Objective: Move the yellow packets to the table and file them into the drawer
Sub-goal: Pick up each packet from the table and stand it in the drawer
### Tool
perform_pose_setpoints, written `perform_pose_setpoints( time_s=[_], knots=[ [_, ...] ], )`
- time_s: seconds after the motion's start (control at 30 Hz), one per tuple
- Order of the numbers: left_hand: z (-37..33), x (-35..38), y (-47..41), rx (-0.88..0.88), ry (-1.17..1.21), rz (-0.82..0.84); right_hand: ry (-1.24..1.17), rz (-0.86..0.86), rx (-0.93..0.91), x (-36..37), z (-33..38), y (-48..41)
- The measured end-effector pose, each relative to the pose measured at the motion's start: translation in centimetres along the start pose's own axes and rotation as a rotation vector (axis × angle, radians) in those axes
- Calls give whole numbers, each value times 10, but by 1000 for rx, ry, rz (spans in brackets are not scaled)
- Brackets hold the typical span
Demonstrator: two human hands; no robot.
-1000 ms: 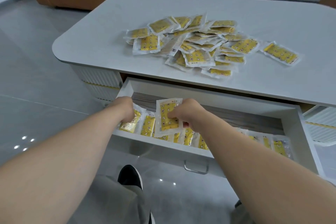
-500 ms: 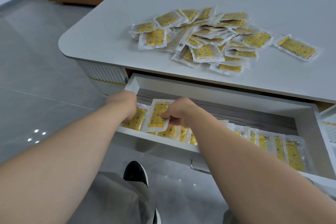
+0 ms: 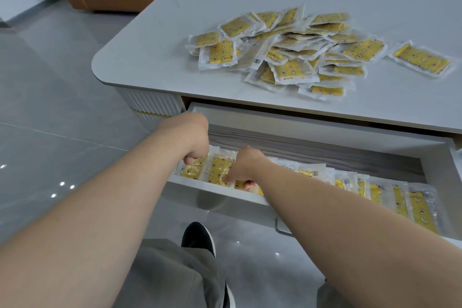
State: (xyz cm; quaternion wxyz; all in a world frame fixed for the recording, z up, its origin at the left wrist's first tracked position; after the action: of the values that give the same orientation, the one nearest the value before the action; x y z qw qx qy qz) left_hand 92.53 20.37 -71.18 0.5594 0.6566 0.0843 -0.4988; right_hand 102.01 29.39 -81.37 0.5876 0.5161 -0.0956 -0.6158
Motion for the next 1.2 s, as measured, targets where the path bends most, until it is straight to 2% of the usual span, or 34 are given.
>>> perform_pose_setpoints(
  time_s=[0.1,0.2,0.27,0.37,0.43,0.53,0.6,0.73,0.87,0.93,1.0,1.1,1.2],
  knots=[
    [-8,-18,16,66,61,-66,-25,-29,-14,-7,-2,9],
    [-19,-37,31,175,247,-125,-91,-115,-50,-19,-1,22],
    [-31,-48,40,232,317,-238,-127,-164,-84,-30,-1,33],
    [-58,-57,49,293,303,-428,-165,-239,-97,-55,-5,58],
    [-78,-60,51,357,376,-434,-216,-305,-123,-78,-14,77],
    [-106,-66,55,492,640,-377,-294,-431,-129,-113,-40,108],
    [-127,-71,58,552,749,-422,-340,-528,-106,-134,-62,123],
    [-167,-74,67,625,782,-525,-382,-798,-64,-174,-108,142],
    [-194,-68,66,656,727,-523,-205,-1036,59,-202,-153,144],
    [-203,-65,64,681,702,-515,-73,-1036,132,-212,-173,134],
    [-210,-63,61,696,677,-511,4,-952,175,-223,-189,122],
    [-218,-60,57,716,645,-510,18,-807,217,-233,-208,105],
    [-222,-58,54,728,627,-522,48,-737,254,-240,-220,98]
  ],
)
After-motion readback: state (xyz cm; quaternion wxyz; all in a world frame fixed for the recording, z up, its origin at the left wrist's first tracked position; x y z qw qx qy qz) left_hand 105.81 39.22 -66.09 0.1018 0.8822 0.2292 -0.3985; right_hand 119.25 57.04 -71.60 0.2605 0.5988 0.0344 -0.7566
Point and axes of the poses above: each hand's wrist, its own y-axis away from the middle knuckle, its own x-axis out of the palm, z = x × y, the point moved 3 cm from there along -y, towards the middle knuckle, and after that the axes turned 8 degrees about z, right-handed, at the moved point
